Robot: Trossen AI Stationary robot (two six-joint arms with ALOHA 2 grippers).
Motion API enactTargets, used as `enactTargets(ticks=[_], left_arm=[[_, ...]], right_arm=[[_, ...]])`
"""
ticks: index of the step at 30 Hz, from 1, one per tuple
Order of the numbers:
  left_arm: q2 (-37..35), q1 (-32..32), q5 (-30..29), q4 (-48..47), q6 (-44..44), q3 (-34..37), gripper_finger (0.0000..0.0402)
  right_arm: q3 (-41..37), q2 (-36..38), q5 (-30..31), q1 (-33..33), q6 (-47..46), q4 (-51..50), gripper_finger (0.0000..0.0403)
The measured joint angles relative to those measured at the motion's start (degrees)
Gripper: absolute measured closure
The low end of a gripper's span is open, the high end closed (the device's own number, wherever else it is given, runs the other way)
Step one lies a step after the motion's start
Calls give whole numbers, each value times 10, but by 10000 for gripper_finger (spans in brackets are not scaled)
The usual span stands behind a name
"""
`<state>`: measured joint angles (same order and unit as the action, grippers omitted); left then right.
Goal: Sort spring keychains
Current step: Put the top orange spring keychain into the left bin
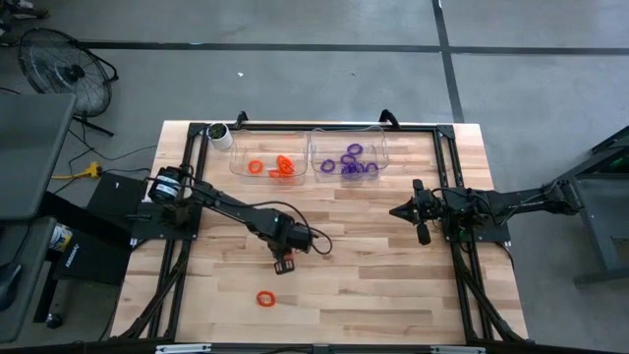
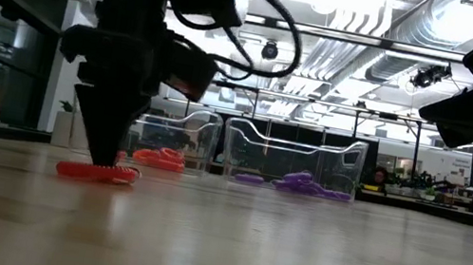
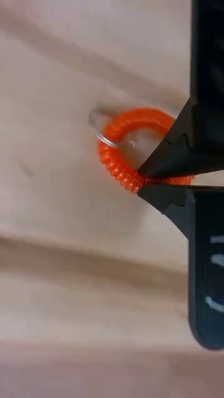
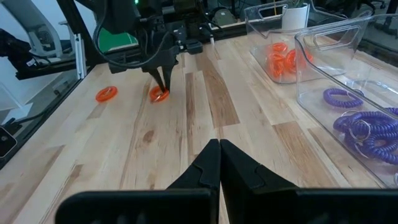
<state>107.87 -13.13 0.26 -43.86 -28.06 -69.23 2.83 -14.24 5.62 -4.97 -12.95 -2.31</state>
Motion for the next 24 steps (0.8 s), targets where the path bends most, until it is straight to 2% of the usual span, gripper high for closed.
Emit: enactTargets(ticks=[12,19,24], left_arm=[[-63,62,-23,-153,8,-92,400],[-87,132,-72,-275,25,-162,400],[-87,200,-128,-327,39,-211,401]], right_arm=[[0,0,0,0,0,0,402],[0,0,0,0,0,-1,402],[0,0,0,0,0,0,402]])
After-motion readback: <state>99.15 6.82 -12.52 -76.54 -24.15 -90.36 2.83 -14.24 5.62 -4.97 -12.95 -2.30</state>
